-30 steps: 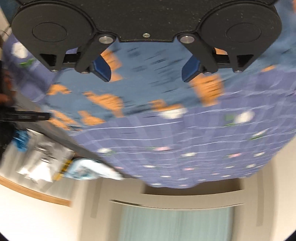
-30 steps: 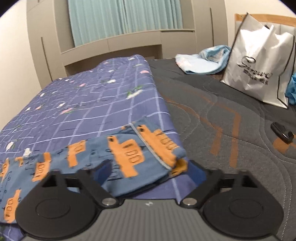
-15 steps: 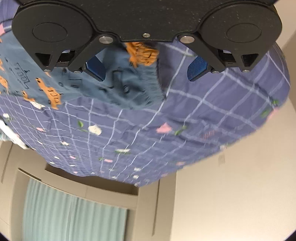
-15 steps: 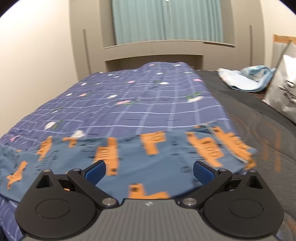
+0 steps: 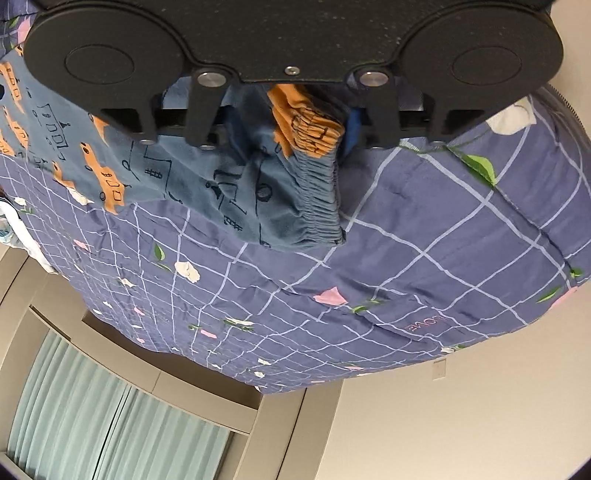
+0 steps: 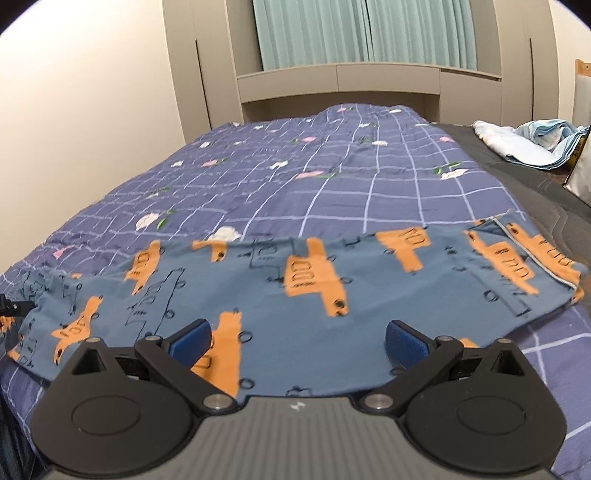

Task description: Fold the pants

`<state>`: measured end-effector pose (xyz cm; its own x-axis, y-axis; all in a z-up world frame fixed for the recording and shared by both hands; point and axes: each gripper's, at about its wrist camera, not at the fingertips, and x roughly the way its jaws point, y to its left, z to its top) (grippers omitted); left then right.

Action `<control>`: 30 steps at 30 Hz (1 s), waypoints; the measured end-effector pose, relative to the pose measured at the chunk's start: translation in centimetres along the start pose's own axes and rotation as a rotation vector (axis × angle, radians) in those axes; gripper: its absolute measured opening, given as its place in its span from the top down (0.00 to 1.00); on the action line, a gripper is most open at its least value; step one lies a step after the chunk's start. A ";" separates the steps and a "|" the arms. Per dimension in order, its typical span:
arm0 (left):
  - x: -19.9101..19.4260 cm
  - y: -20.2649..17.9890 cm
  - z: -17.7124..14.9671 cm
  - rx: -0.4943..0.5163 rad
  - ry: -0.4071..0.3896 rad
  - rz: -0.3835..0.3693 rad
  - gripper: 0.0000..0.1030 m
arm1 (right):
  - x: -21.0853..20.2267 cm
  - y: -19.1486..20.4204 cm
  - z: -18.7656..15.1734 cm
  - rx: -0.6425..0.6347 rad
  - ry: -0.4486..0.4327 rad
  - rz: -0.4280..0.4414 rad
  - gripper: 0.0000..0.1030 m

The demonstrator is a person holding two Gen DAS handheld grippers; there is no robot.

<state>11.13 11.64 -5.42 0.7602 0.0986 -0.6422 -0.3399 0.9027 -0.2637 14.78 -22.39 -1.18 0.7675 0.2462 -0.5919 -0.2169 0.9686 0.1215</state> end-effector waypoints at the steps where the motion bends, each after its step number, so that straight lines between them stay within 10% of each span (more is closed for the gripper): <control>1: -0.1 0.0 0.1 -0.004 0.000 0.002 0.61 | 0.1 0.2 0.0 -0.005 0.003 0.001 0.00; 6: -1.1 0.2 0.5 -0.044 -0.019 0.008 0.82 | 0.1 1.0 0.2 -0.014 -0.002 0.014 0.00; 15: -6.6 -0.9 2.1 0.020 -0.134 -0.011 0.87 | 0.0 1.6 0.3 -0.034 -0.016 0.028 0.00; 23: -4.7 -0.6 1.0 0.061 -0.051 0.029 0.87 | 0.4 1.3 -0.4 -0.017 -0.006 0.039 0.00; 26: -3.9 -0.4 0.5 0.068 -0.015 0.048 0.78 | 0.4 1.1 -0.6 -0.017 -0.007 0.042 0.00; 30: -4.0 -0.7 0.5 0.080 -0.027 0.073 0.33 | 0.4 0.6 -0.8 -0.011 -0.014 0.040 0.00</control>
<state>8.57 10.81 -2.33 0.7501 0.1753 -0.6376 -0.3501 0.9233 -0.1580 14.47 -21.73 -1.95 0.7662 0.2855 -0.5757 -0.2544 0.9575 0.1362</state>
